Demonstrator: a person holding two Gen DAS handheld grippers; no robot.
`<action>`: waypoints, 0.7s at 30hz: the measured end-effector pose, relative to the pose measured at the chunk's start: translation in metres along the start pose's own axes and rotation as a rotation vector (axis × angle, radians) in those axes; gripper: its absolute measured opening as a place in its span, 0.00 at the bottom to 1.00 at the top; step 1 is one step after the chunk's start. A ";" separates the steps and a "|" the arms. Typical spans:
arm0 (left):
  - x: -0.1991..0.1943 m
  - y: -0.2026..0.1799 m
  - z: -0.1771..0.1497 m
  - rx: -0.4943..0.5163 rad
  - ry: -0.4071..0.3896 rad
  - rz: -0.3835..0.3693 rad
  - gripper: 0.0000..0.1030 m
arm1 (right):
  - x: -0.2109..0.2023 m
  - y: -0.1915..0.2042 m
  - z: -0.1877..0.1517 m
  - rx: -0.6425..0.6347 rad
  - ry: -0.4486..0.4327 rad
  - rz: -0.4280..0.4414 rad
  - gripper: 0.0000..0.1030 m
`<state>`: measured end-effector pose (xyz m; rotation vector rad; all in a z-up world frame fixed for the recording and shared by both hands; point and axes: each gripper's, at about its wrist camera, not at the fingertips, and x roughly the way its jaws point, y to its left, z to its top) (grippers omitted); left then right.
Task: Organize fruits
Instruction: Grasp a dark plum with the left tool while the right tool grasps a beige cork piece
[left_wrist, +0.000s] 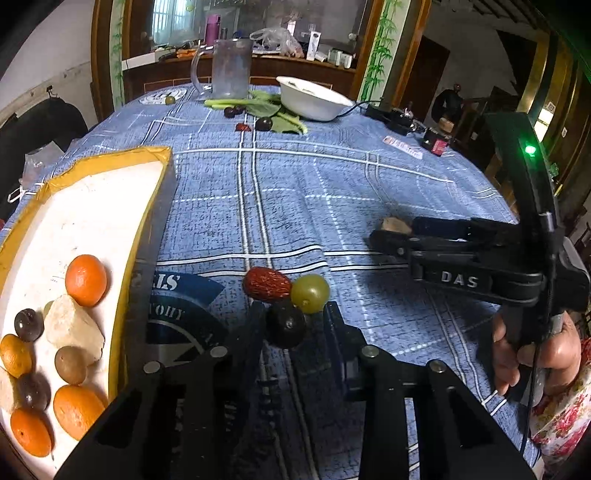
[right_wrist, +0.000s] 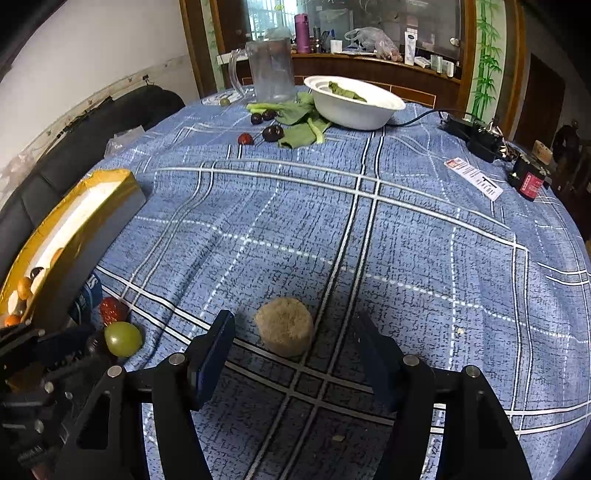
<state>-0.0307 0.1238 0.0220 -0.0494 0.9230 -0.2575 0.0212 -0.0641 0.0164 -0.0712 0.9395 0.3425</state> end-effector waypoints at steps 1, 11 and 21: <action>0.002 0.001 0.000 0.001 0.013 0.006 0.30 | 0.000 0.001 0.000 -0.004 -0.001 0.000 0.68; 0.008 -0.012 0.000 0.082 0.045 0.068 0.30 | 0.000 0.004 -0.001 -0.029 -0.002 -0.040 0.51; -0.011 -0.013 -0.004 0.089 -0.013 0.132 0.19 | -0.010 -0.006 -0.005 0.014 -0.036 -0.015 0.32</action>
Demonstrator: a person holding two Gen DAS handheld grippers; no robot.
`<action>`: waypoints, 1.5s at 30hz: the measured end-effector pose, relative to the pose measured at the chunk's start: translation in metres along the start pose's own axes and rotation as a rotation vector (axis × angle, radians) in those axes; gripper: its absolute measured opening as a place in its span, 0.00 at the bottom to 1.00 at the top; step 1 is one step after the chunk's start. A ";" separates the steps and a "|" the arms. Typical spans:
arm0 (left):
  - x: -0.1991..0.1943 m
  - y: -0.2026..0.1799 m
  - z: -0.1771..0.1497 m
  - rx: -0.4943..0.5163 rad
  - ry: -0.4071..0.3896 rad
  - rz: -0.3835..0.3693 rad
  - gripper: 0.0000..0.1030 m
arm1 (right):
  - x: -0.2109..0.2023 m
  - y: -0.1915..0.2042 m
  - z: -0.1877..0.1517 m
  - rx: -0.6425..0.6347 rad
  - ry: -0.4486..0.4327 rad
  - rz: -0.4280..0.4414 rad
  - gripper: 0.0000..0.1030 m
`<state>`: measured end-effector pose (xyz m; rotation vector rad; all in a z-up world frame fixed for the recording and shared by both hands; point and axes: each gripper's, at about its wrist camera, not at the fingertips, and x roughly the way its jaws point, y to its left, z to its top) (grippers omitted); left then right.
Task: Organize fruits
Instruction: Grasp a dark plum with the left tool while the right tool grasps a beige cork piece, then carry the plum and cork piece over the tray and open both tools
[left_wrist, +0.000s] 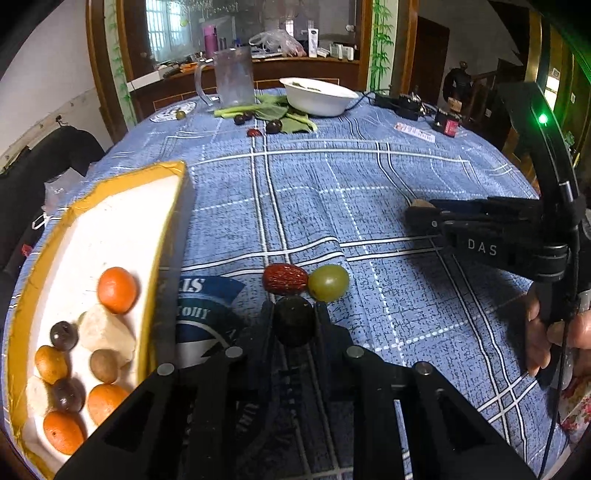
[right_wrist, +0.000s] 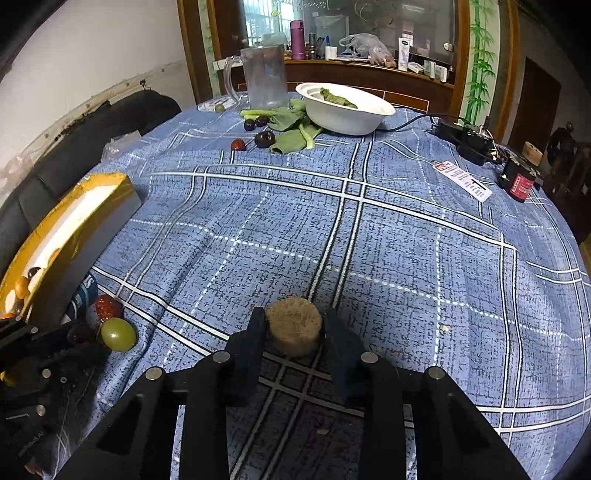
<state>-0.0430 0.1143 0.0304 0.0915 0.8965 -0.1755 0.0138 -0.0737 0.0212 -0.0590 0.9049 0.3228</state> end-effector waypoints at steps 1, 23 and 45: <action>-0.002 0.002 -0.001 -0.005 -0.004 0.000 0.19 | -0.003 -0.002 0.000 0.010 -0.009 0.007 0.32; -0.096 0.094 -0.019 -0.183 -0.127 0.043 0.19 | -0.041 0.029 -0.004 0.021 -0.091 0.115 0.32; -0.015 0.243 0.012 -0.443 0.030 0.056 0.19 | 0.014 0.238 0.068 -0.236 0.077 0.317 0.33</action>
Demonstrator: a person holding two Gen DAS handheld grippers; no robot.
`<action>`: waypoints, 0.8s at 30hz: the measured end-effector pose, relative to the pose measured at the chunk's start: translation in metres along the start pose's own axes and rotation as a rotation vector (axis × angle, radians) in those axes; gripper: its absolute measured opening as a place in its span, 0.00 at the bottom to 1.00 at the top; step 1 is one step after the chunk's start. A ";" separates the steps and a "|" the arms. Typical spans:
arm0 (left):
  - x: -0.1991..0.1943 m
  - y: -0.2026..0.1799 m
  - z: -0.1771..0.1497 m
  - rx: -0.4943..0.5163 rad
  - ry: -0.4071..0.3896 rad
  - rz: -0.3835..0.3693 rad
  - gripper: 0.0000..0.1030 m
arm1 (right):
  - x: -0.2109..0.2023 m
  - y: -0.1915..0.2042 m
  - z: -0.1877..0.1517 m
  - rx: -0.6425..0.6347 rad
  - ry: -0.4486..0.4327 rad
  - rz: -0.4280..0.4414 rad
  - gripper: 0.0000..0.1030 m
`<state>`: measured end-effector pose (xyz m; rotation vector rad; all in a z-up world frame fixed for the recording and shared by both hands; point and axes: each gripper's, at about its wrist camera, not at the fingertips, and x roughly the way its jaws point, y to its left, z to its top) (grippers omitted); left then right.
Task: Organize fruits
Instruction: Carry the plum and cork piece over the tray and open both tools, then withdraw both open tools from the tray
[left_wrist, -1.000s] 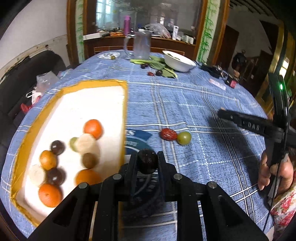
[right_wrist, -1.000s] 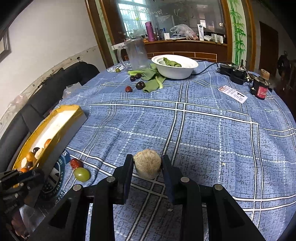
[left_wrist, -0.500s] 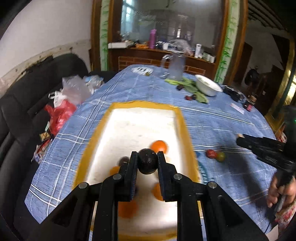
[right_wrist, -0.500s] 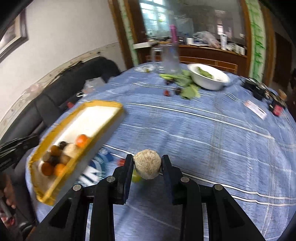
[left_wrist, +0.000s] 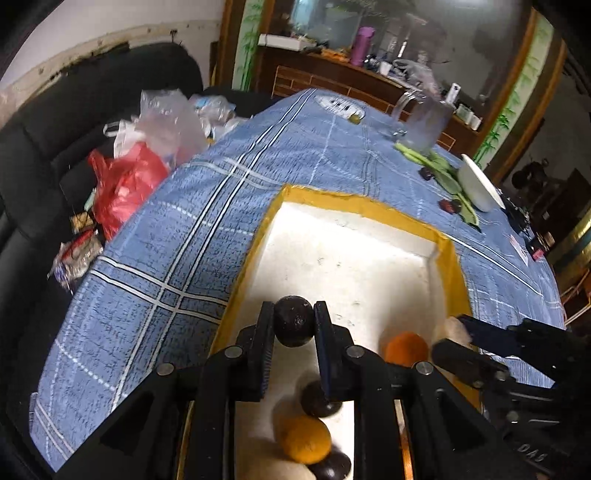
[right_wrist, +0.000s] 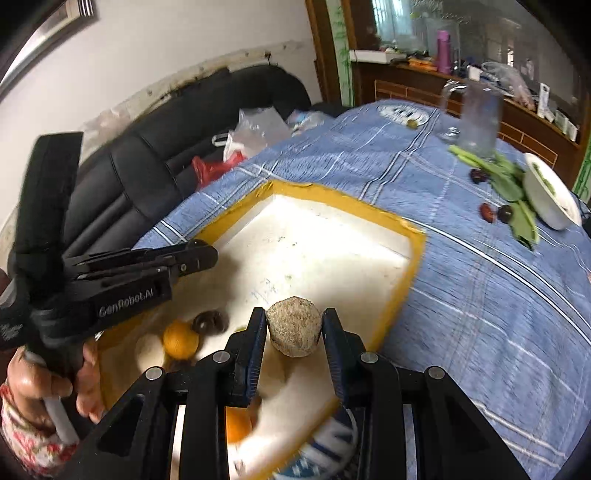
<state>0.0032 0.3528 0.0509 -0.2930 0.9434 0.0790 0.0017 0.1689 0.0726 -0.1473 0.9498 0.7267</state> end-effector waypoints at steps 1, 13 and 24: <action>0.003 0.001 0.000 -0.005 0.007 -0.005 0.19 | 0.008 0.001 0.003 0.001 0.014 -0.002 0.33; 0.005 0.014 -0.001 -0.064 0.017 -0.092 0.44 | 0.039 0.010 0.012 0.010 0.054 0.002 0.50; -0.047 -0.008 -0.019 -0.050 -0.094 -0.072 0.67 | -0.011 0.009 -0.001 -0.026 -0.077 -0.040 0.70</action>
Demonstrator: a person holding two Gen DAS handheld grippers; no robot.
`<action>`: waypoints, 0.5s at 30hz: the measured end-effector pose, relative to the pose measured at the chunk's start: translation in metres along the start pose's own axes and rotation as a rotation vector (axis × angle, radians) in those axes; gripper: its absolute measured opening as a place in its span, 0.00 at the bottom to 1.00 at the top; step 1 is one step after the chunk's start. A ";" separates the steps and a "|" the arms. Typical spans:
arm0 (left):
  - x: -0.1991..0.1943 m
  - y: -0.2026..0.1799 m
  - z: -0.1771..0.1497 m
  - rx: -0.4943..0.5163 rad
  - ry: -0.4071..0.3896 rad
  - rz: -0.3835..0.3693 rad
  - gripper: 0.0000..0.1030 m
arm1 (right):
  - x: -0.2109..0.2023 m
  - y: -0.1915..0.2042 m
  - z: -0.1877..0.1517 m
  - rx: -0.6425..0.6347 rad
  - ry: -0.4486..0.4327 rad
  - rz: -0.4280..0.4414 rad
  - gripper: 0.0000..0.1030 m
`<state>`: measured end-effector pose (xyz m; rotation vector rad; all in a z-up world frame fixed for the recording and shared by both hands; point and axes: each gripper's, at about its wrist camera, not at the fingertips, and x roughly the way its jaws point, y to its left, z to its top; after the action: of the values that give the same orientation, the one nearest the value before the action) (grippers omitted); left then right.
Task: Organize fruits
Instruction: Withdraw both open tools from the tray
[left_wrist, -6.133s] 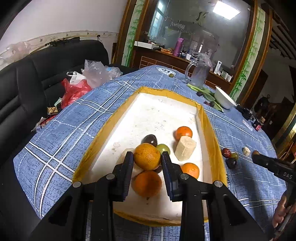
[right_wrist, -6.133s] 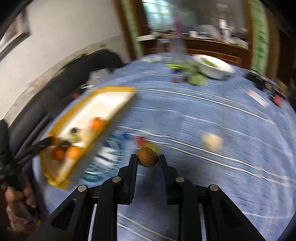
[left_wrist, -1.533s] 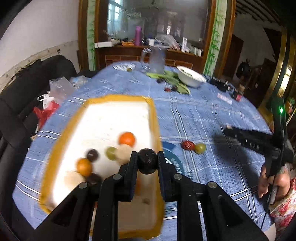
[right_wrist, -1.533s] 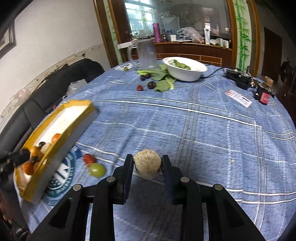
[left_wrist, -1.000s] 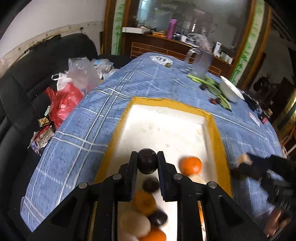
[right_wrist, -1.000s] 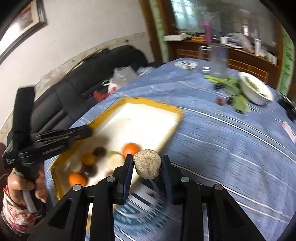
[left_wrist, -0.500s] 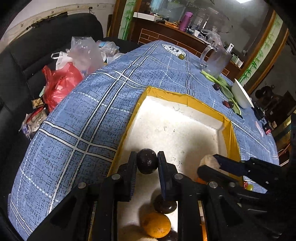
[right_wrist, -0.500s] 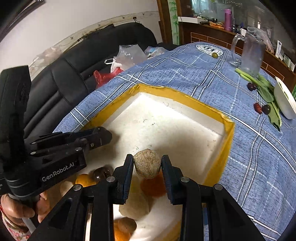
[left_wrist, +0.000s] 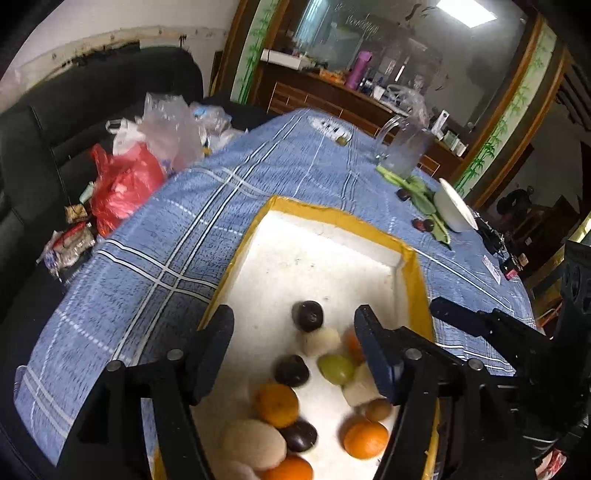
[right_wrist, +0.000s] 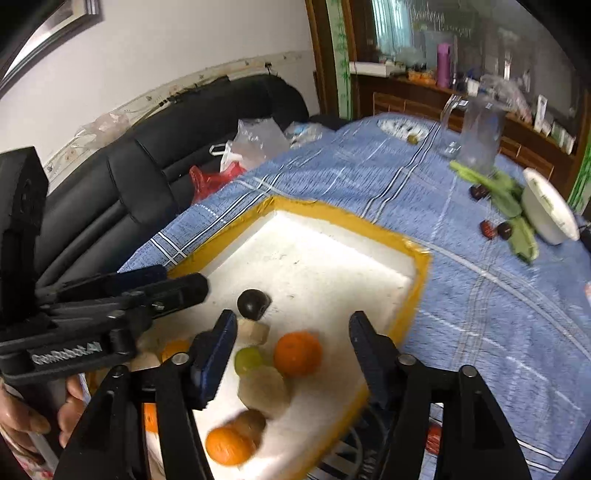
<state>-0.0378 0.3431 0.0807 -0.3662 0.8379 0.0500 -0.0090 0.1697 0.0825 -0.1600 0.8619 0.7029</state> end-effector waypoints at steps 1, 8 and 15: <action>-0.006 -0.005 -0.003 0.011 -0.015 0.003 0.67 | -0.006 -0.001 -0.003 -0.005 -0.011 -0.009 0.71; -0.038 -0.033 -0.034 0.051 -0.070 0.006 0.71 | -0.036 -0.011 -0.029 -0.017 -0.046 -0.062 0.71; -0.061 -0.049 -0.073 0.034 -0.105 0.029 0.75 | -0.073 -0.035 -0.061 0.005 -0.090 -0.128 0.75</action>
<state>-0.1217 0.2791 0.0952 -0.3174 0.7396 0.0809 -0.0589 0.0820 0.0913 -0.1759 0.7602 0.5842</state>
